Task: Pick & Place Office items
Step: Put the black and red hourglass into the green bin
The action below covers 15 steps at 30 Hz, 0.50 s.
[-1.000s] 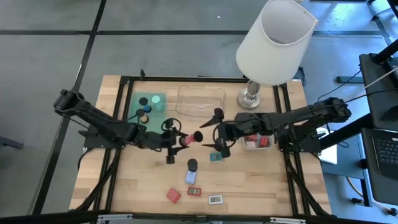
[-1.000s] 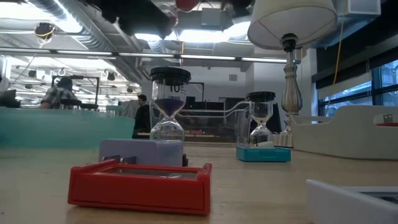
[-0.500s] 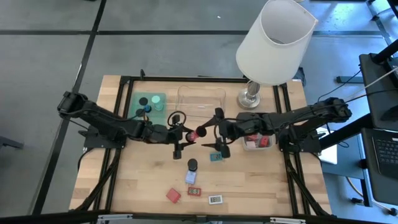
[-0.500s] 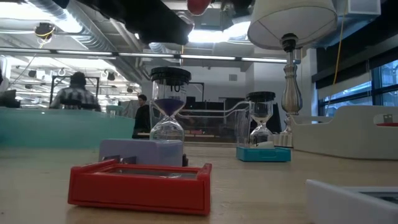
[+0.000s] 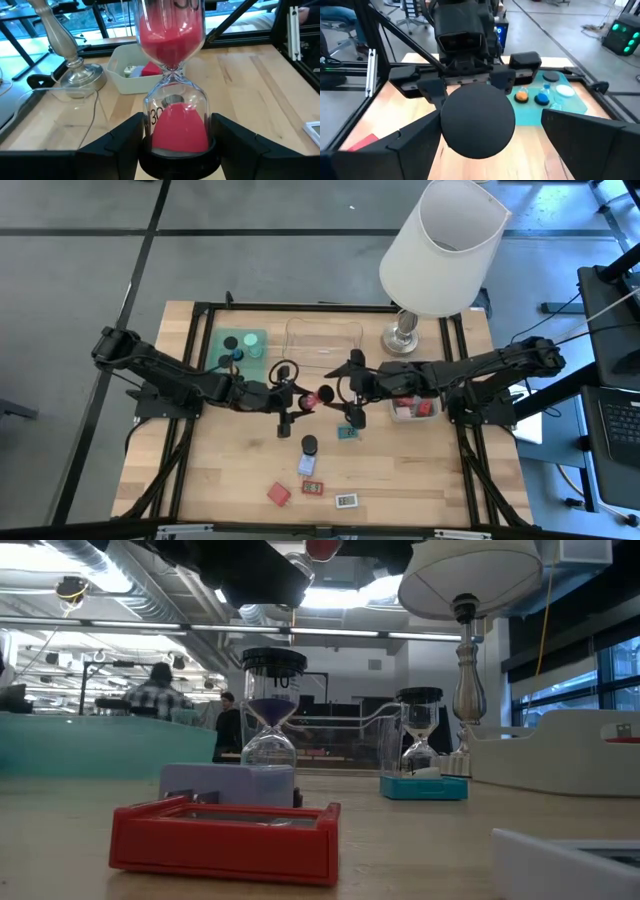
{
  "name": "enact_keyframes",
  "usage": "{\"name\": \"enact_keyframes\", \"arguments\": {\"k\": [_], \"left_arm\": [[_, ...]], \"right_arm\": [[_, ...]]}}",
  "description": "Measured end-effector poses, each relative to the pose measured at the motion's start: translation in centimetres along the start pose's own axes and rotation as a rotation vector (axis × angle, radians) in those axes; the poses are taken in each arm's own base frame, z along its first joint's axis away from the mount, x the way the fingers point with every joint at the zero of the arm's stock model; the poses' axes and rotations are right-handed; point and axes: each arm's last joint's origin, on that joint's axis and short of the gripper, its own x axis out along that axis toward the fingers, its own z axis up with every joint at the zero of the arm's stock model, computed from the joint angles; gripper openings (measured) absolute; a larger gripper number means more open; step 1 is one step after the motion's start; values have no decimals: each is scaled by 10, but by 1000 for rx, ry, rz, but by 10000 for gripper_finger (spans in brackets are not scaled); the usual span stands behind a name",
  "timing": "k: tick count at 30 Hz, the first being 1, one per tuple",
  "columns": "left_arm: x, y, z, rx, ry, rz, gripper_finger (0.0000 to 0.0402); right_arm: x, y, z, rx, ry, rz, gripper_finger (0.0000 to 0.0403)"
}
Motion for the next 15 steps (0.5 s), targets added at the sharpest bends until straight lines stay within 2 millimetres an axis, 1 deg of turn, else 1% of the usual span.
{"name": "enact_keyframes", "arguments": {"k": [6, 15], "left_arm": [[0, 1, 0, 7, -1, 0, 206], [2, 6, 2, 18, -19, 3, 206]], "right_arm": [[0, 1, 0, 15, 1, 21, 341], [1, -2, 0, 103, -1, 27, 341]]}}
